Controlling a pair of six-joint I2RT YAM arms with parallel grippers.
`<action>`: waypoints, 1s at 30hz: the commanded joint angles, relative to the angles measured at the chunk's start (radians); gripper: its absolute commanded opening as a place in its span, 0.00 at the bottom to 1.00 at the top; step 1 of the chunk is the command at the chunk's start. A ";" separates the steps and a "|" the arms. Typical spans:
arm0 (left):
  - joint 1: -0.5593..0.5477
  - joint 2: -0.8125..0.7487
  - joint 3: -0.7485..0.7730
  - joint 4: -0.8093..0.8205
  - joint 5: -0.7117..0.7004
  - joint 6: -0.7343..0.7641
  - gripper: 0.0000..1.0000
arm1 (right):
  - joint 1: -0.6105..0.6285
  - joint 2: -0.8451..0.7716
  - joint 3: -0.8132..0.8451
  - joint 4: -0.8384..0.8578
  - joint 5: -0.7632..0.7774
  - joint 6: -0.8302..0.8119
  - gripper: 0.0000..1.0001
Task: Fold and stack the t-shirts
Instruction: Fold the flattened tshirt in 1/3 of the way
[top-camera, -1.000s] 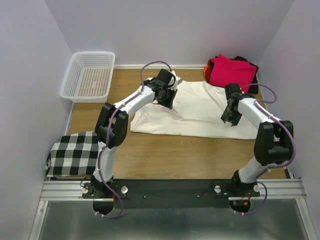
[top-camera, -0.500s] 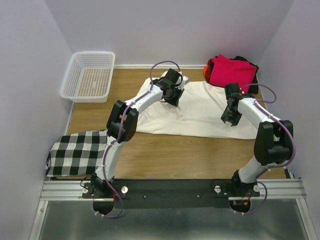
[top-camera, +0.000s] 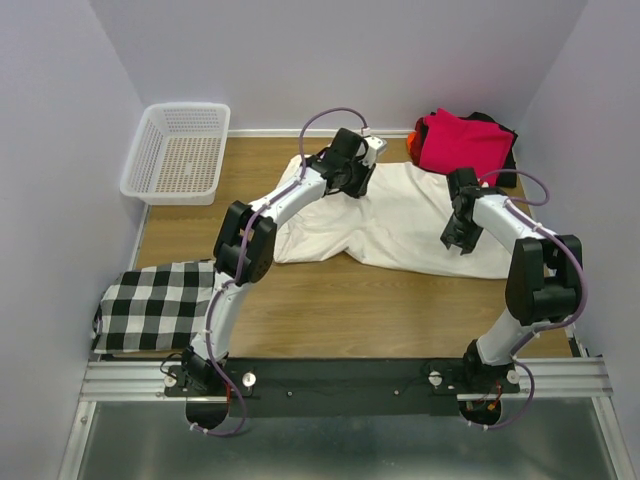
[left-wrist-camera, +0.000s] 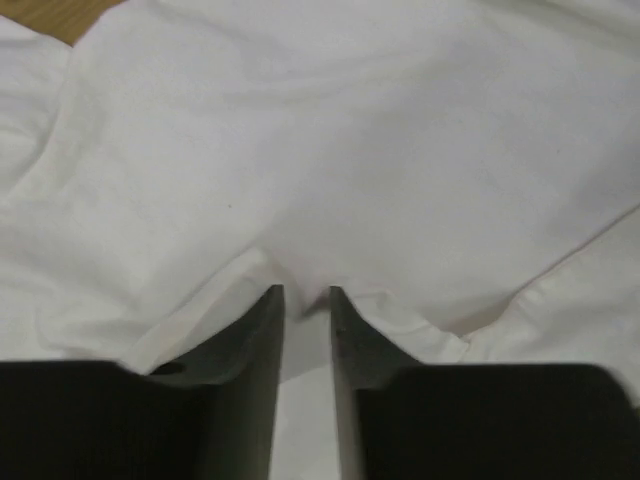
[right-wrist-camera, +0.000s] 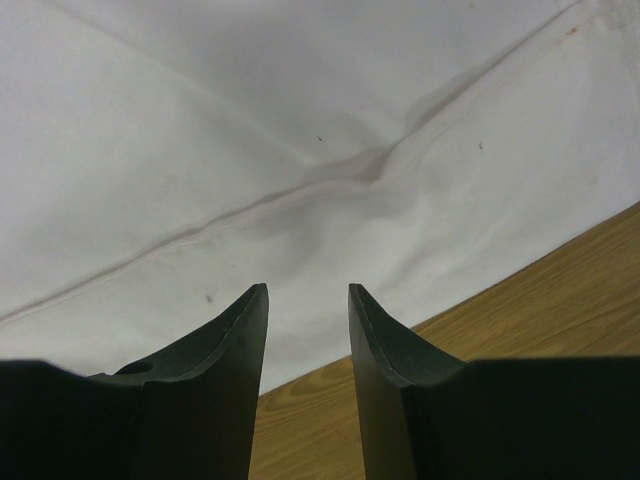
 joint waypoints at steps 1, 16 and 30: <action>-0.010 -0.037 -0.045 0.114 -0.067 0.020 0.65 | 0.003 0.007 0.021 0.003 -0.010 0.001 0.46; -0.002 -0.252 -0.284 -0.059 -0.348 -0.076 0.95 | 0.004 0.033 0.028 0.012 0.004 -0.005 0.46; 0.073 -0.313 -0.504 -0.162 -0.224 -0.236 0.95 | 0.003 0.110 0.074 0.026 -0.004 -0.030 0.47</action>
